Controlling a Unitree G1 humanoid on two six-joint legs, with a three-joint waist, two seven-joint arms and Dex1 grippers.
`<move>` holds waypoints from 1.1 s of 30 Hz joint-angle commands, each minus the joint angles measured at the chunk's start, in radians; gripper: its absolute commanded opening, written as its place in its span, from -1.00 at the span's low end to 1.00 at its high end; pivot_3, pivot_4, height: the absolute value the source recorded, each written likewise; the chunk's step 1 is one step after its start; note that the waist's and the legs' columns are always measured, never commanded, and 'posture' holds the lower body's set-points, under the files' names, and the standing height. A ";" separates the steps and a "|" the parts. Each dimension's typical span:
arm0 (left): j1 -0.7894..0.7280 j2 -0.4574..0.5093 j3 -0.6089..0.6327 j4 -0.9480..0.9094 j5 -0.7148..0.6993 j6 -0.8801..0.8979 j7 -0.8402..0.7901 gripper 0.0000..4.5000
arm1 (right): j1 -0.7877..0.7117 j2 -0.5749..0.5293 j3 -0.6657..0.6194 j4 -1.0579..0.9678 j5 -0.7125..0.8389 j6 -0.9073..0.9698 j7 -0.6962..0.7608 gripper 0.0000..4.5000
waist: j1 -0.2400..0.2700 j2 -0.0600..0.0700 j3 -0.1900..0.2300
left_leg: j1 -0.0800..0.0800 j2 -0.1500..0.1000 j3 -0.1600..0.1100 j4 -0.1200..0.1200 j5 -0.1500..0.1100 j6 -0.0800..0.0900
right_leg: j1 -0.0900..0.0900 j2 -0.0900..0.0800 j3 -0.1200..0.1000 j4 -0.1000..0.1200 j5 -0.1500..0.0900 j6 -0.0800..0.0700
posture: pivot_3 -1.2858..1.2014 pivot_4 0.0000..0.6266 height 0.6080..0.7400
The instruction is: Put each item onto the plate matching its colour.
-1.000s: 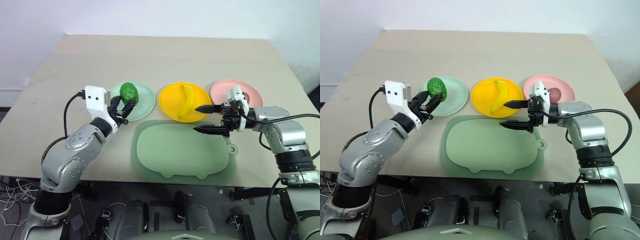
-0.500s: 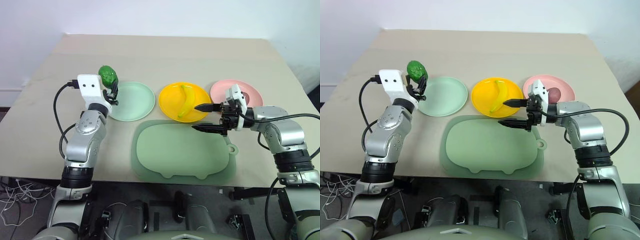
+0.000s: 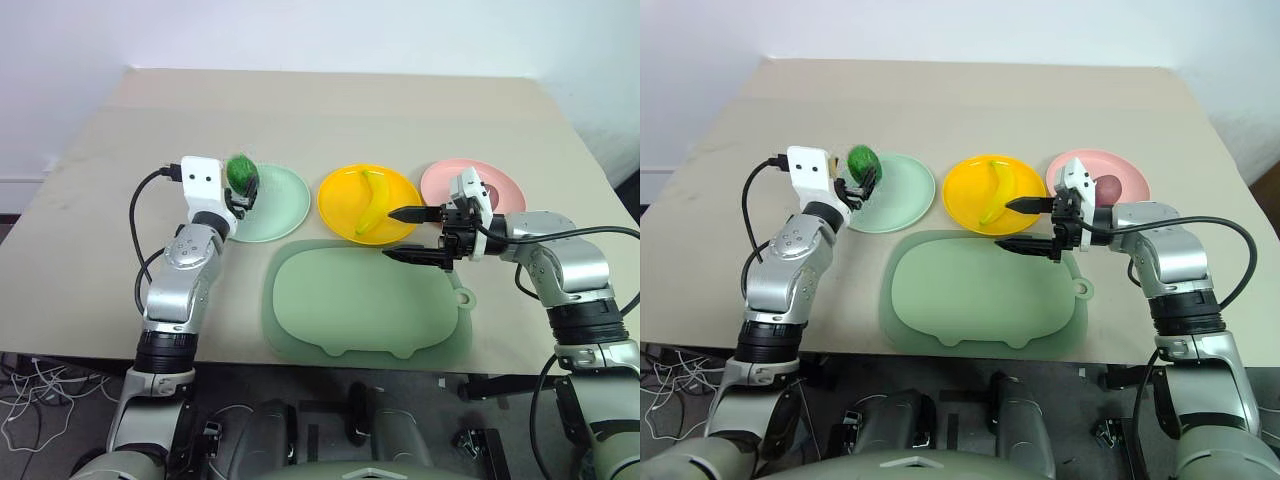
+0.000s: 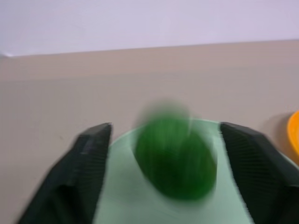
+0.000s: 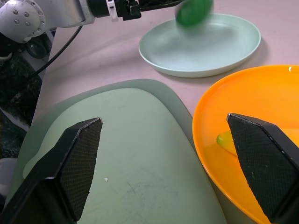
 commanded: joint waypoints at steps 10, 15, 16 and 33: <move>-0.011 0.013 0.117 -0.274 -0.314 0.387 -0.168 0.99 | -0.030 0.007 -0.012 -0.010 0.009 -0.003 -0.004 1.00 | -0.002 0.000 0.000 | 0.000 0.001 -0.003 0.000 0.000 0.000 | 0.000 0.000 0.000 0.000 0.000 0.000 | 0.03 -0.52 1.00; 0.022 0.078 0.108 -0.342 -0.380 0.406 -0.286 0.99 | -0.036 0.022 -0.008 -0.011 0.011 0.000 -0.009 1.00 | -0.002 0.000 0.000 | 0.000 0.000 -0.003 0.000 0.001 -0.001 | 0.000 0.000 0.000 0.000 0.000 0.000 | 0.03 -0.52 1.00; 0.031 0.115 0.097 -0.353 -0.413 0.444 -0.345 0.99 | -0.038 0.027 -0.007 -0.008 0.010 0.000 -0.011 1.00 | -0.002 0.000 0.000 | 0.000 0.000 -0.002 0.000 0.001 -0.001 | 0.000 0.001 0.000 0.000 0.000 0.000 | 0.03 -0.52 1.00; 0.114 0.342 0.052 -0.275 -0.569 0.333 -1.013 0.99 | -0.050 0.031 -0.014 0.002 0.011 0.010 -0.008 1.00 | -0.003 0.000 0.000 | -0.001 0.000 0.000 0.000 0.001 -0.001 | -0.002 0.001 0.000 0.000 0.000 0.000 | 0.03 -0.52 1.00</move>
